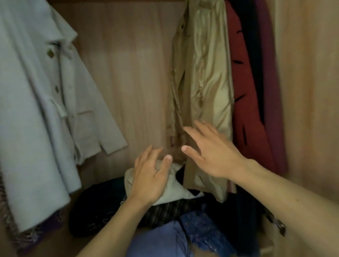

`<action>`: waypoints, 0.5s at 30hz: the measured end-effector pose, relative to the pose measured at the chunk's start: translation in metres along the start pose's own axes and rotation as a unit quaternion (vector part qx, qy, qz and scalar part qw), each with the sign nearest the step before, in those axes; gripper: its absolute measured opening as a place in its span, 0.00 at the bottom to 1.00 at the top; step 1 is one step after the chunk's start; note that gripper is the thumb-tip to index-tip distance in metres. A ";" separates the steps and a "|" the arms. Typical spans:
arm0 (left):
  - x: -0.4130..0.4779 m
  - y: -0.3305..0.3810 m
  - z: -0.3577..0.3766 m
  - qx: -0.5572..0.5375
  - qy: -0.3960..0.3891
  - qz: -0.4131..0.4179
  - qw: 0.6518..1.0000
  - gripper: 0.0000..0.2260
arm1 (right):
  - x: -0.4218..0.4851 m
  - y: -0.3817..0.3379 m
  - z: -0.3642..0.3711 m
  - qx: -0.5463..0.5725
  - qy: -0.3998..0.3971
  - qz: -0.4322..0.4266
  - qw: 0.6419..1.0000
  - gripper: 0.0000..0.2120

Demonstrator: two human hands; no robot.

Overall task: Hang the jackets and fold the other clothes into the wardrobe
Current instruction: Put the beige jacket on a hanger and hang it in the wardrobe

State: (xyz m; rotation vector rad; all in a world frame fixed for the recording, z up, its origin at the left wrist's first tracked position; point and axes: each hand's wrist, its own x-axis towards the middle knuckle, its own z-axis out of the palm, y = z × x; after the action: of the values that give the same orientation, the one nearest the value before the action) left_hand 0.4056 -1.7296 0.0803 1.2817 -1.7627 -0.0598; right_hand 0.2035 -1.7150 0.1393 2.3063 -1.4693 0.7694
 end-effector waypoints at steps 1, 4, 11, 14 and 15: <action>-0.007 0.003 0.000 -0.007 -0.010 0.011 1.000 0.23 | -0.015 0.000 -0.005 -0.015 -0.002 0.014 1.000 0.31; -0.035 0.014 0.005 -0.067 -0.049 0.022 0.996 0.32 | -0.064 -0.001 -0.016 -0.060 -0.008 0.068 0.996 0.30; -0.138 0.030 0.039 -0.099 -0.149 0.019 0.984 0.32 | -0.193 -0.010 -0.033 -0.134 -0.097 0.191 0.968 0.30; -0.162 0.056 0.041 -0.117 -0.190 0.025 0.974 0.33 | -0.244 -0.019 -0.061 -0.144 -0.095 0.211 0.962 0.29; -0.168 0.067 0.041 -0.125 -0.197 0.033 0.972 0.32 | -0.260 -0.022 -0.072 -0.146 -0.089 0.223 0.960 0.29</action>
State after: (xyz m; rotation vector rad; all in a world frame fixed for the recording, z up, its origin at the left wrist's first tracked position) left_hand 0.3337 -1.5880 -0.0150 1.0759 -2.0529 -0.5148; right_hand 0.1168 -1.4753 0.0470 1.8856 -2.0685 0.4131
